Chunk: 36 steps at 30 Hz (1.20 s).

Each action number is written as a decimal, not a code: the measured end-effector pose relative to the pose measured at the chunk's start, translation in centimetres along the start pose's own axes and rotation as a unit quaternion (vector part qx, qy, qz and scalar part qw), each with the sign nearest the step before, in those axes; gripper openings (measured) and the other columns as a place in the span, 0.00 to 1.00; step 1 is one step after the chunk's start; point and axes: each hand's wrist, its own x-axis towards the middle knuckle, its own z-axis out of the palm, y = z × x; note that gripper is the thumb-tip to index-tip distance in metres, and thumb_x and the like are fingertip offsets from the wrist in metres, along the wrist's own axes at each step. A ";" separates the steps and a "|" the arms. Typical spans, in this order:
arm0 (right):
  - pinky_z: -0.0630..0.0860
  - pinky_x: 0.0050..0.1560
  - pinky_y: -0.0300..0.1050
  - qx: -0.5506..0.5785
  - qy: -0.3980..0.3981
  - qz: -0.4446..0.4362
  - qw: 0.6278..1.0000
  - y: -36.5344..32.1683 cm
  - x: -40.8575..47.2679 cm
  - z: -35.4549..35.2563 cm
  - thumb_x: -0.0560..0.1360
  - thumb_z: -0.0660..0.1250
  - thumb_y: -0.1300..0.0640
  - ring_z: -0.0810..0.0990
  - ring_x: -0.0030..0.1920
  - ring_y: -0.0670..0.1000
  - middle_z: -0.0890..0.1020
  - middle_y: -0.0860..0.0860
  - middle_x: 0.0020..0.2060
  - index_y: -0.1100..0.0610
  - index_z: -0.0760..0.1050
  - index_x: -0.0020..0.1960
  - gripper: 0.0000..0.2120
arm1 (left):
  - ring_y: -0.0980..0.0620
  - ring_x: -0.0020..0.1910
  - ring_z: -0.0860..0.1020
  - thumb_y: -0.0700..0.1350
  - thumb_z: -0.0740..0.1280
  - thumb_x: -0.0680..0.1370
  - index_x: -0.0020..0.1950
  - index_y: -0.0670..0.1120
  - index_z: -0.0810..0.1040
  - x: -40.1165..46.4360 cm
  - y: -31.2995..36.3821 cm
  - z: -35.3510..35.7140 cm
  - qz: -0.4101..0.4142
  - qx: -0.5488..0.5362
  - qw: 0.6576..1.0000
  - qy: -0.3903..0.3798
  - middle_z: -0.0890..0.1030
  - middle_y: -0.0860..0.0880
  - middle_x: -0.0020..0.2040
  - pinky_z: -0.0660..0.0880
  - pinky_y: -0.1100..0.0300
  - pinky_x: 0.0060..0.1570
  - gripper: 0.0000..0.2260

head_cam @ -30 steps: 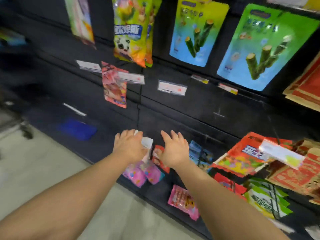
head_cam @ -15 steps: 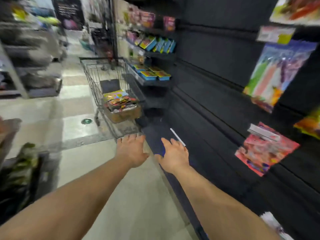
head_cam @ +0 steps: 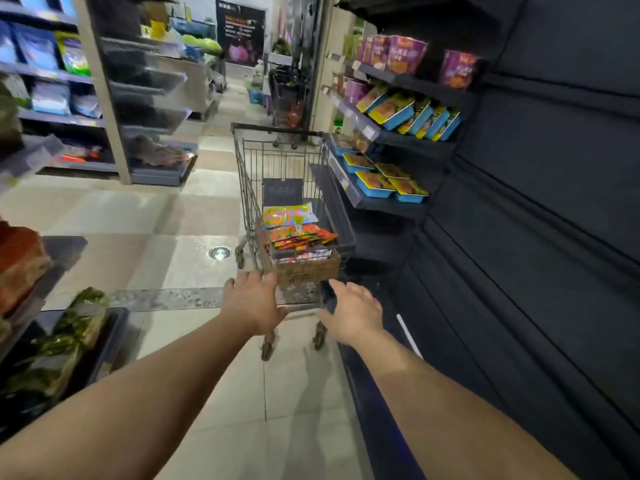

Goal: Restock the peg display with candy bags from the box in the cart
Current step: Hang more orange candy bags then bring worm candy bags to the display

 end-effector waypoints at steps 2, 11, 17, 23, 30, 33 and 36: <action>0.58 0.75 0.55 -0.004 0.001 -0.015 1.000 -0.3 5.3 -1.8 0.79 0.62 0.42 0.59 0.77 0.56 0.64 0.52 0.76 0.47 0.56 0.79 0.32 | 0.43 0.76 0.63 0.64 0.63 0.77 0.79 0.53 0.59 4.6 -1.1 -0.8 -0.023 0.002 1.000 0.008 0.65 0.46 0.77 0.60 0.47 0.74 0.33; 0.67 0.69 0.54 0.014 -0.029 -0.063 0.998 -6.1 24.9 -2.2 0.78 0.63 0.42 0.67 0.71 0.57 0.71 0.52 0.71 0.48 0.62 0.76 0.29 | 0.44 0.74 0.65 0.65 0.64 0.76 0.77 0.54 0.62 21.8 -9.8 -1.7 -0.094 0.002 0.996 0.004 0.67 0.47 0.75 0.62 0.49 0.72 0.32; 0.73 0.64 0.52 0.078 -0.035 0.049 0.995 -8.5 38.1 -0.4 0.76 0.65 0.41 0.72 0.67 0.58 0.74 0.51 0.68 0.46 0.65 0.74 0.28 | 0.44 0.75 0.65 0.65 0.64 0.75 0.78 0.54 0.60 36.4 -15.7 -1.7 -0.027 0.017 0.999 -0.012 0.66 0.49 0.77 0.62 0.49 0.72 0.34; 0.73 0.64 0.52 0.123 -0.054 0.122 0.983 -10.8 46.5 0.3 0.77 0.64 0.43 0.74 0.66 0.56 0.76 0.50 0.66 0.48 0.65 0.74 0.27 | 0.45 0.72 0.68 0.65 0.63 0.76 0.76 0.55 0.64 49.3 -20.2 -4.1 0.009 0.033 0.999 -0.036 0.70 0.50 0.73 0.66 0.51 0.70 0.31; 0.73 0.62 0.47 0.156 -0.041 0.204 0.966 -6.6 52.8 0.3 0.78 0.65 0.49 0.76 0.63 0.55 0.78 0.52 0.62 0.52 0.70 0.71 0.22 | 0.43 0.73 0.66 0.63 0.64 0.77 0.79 0.55 0.60 59.9 -14.5 -0.1 0.111 0.050 0.985 -0.120 0.68 0.47 0.75 0.63 0.45 0.72 0.33; 0.73 0.58 0.44 0.174 -0.045 0.232 0.956 -3.6 55.5 0.7 0.79 0.65 0.49 0.77 0.62 0.54 0.78 0.52 0.62 0.54 0.71 0.69 0.20 | 0.42 0.74 0.65 0.62 0.65 0.77 0.79 0.55 0.61 62.2 -12.5 1.9 0.125 0.046 0.978 -0.163 0.67 0.47 0.75 0.58 0.42 0.73 0.32; 0.74 0.56 0.45 0.202 -0.070 0.261 0.941 -2.2 57.4 2.2 0.80 0.65 0.49 0.77 0.61 0.55 0.78 0.53 0.62 0.53 0.70 0.69 0.20 | 0.41 0.75 0.63 0.62 0.67 0.77 0.78 0.54 0.61 65.2 -12.4 3.7 0.122 0.046 0.972 -0.197 0.66 0.46 0.77 0.56 0.41 0.75 0.33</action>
